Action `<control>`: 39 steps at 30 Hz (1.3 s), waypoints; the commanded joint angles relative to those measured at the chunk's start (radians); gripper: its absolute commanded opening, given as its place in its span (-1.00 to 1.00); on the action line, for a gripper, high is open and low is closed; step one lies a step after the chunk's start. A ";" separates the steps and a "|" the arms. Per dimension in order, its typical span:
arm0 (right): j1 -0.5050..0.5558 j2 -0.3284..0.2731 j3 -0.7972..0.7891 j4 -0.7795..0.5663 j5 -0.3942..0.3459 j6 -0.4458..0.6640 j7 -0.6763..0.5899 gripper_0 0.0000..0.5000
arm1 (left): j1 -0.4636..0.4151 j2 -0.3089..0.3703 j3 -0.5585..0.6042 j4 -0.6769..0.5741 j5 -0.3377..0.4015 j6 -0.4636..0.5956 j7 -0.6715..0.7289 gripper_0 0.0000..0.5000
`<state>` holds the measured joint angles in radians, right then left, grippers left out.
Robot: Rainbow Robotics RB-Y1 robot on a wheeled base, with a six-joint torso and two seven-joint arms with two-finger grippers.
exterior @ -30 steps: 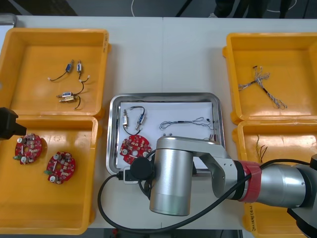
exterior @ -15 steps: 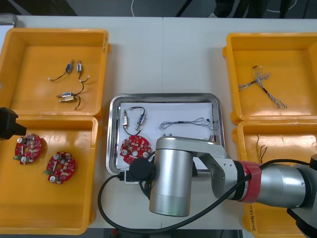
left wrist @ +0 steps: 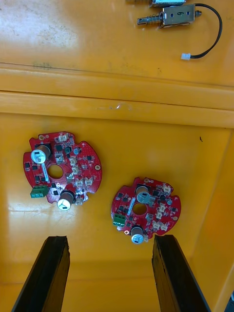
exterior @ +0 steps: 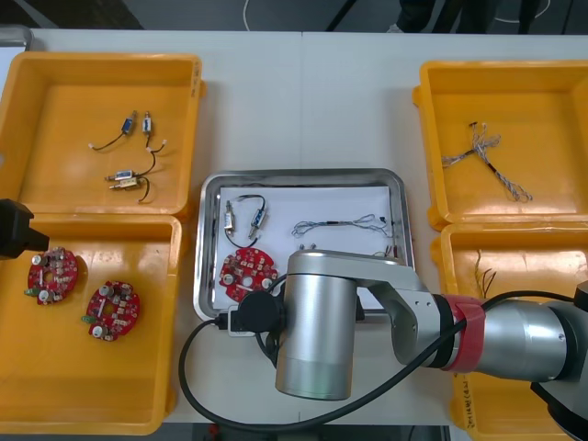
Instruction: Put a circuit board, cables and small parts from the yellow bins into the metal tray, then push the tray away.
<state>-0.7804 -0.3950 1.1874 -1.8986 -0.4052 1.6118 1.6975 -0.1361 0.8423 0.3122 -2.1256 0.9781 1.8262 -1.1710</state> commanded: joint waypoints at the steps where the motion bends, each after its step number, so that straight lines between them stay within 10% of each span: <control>1: -0.056 -0.002 -0.011 -0.014 0.003 -0.041 -0.045 -1.00 | 0.018 0.043 0.030 -0.027 0.008 -0.010 -0.068 1.00; 39: -0.261 -0.018 -0.038 0.234 -0.080 -0.224 -0.035 -1.00 | 0.018 0.043 0.030 -0.027 0.008 -0.010 -0.068 1.00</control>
<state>-0.9945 -0.3992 1.1754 -1.6732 -0.4742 1.4118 1.6975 -0.1361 0.8423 0.3122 -2.1256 0.9781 1.8261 -1.1710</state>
